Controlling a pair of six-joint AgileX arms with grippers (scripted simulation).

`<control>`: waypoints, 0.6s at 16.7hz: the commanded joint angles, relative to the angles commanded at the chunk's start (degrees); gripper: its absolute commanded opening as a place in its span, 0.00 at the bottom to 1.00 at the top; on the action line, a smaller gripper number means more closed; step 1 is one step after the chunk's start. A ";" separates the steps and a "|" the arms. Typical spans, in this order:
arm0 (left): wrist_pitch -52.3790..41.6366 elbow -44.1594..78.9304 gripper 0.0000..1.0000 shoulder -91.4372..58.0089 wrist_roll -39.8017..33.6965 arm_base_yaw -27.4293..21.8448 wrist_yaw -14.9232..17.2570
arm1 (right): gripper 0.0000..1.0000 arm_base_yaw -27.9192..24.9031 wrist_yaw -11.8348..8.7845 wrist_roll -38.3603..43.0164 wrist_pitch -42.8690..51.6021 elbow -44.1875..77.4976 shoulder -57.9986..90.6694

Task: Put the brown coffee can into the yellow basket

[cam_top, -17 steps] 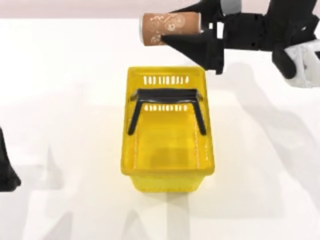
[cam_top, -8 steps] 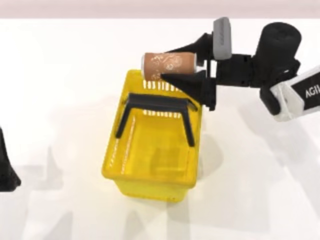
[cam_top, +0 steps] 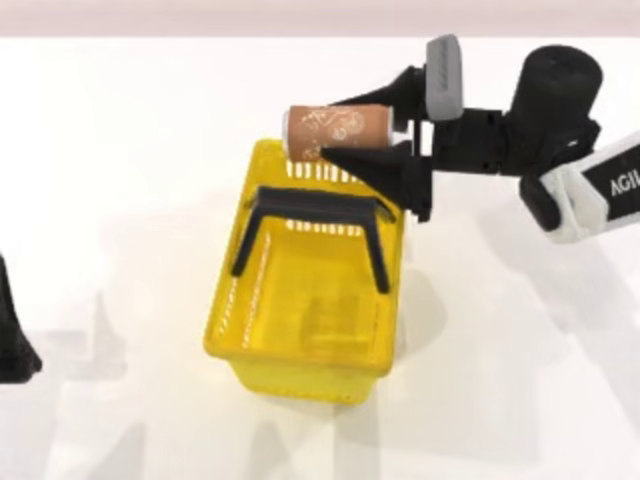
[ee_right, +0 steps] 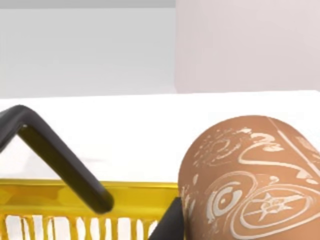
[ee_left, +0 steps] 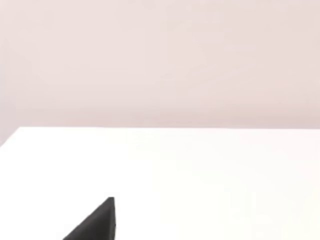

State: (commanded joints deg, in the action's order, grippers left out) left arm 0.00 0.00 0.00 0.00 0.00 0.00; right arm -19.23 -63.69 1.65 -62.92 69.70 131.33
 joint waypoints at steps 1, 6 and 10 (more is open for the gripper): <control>0.00 0.00 1.00 0.00 0.00 0.00 0.00 | 0.45 0.00 0.00 0.00 0.00 0.00 0.00; 0.00 0.00 1.00 0.00 0.00 0.00 0.00 | 0.83 0.00 0.00 0.00 0.00 0.00 0.00; 0.00 0.00 1.00 0.00 0.00 0.00 0.00 | 1.00 0.00 0.00 0.00 0.00 0.00 0.00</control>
State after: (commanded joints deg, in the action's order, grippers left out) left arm 0.00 0.00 0.00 0.00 0.00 0.00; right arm -19.23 -63.69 1.65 -62.92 69.70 131.33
